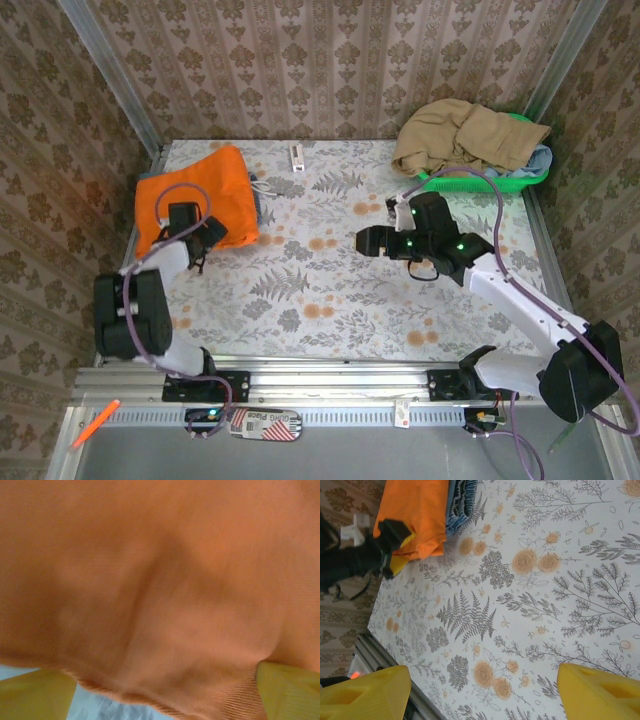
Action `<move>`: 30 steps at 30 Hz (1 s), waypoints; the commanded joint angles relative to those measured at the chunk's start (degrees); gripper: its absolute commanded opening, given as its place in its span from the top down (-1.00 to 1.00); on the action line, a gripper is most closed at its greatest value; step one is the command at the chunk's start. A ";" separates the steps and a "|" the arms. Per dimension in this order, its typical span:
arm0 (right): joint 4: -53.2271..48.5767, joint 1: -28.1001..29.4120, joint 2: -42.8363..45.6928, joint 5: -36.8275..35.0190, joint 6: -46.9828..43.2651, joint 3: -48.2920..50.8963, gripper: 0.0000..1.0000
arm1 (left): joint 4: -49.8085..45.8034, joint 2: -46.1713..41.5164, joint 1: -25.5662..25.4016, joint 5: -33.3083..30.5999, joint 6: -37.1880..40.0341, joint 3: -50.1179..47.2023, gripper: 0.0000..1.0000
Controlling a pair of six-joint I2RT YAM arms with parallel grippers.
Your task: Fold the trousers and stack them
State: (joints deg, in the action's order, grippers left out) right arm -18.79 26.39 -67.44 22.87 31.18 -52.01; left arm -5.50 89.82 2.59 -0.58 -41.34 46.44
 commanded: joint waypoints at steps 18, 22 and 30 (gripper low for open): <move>-3.61 -3.01 5.15 -1.31 -2.95 1.66 -0.59 | -11.39 22.00 9.80 1.33 9.75 26.24 -0.80; -3.63 -3.21 3.86 -0.30 -3.43 0.46 -0.59 | -16.17 26.35 11.27 5.17 10.86 33.61 -0.78; -4.32 -3.58 5.18 -0.55 -3.49 -0.19 -0.59 | -20.48 29.58 9.36 3.45 12.34 41.46 -0.80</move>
State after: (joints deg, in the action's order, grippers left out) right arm -22.15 23.09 -63.46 22.31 28.62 -51.16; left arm -25.82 118.06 11.90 7.25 -30.48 85.82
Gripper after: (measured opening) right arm 0.795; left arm 0.896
